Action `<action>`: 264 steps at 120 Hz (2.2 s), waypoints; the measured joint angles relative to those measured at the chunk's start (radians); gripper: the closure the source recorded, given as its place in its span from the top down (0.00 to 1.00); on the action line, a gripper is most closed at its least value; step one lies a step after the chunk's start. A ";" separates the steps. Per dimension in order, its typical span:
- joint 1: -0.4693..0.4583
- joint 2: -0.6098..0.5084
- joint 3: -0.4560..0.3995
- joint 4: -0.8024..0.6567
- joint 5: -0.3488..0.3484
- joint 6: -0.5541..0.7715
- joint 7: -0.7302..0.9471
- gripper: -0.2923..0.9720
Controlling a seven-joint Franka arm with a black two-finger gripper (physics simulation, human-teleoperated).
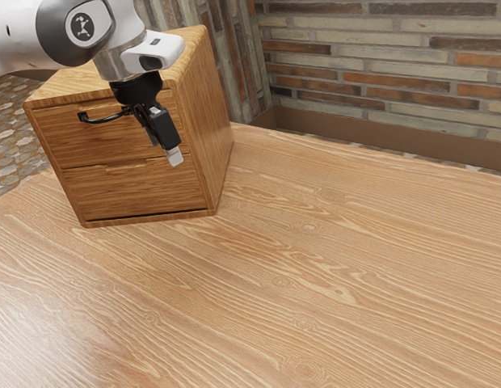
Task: Pull the drawer handle with one arm to open the drawer
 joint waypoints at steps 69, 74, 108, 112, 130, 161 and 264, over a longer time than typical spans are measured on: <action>-0.001 -0.265 0.061 0.005 -0.008 -0.020 0.021 0.75; -0.005 -0.290 0.057 0.005 0.036 -0.022 0.043 0.75; -0.040 -0.248 0.047 -0.005 0.176 0.071 0.294 0.75; -0.032 -0.226 0.058 -0.006 0.166 0.089 0.332 0.75; -0.027 -0.148 0.162 0.001 0.066 0.203 0.511 0.75; 0.084 -0.075 0.177 0.003 0.033 0.328 0.757 0.74; 0.113 -0.022 0.266 -0.091 -0.062 0.360 1.004 0.59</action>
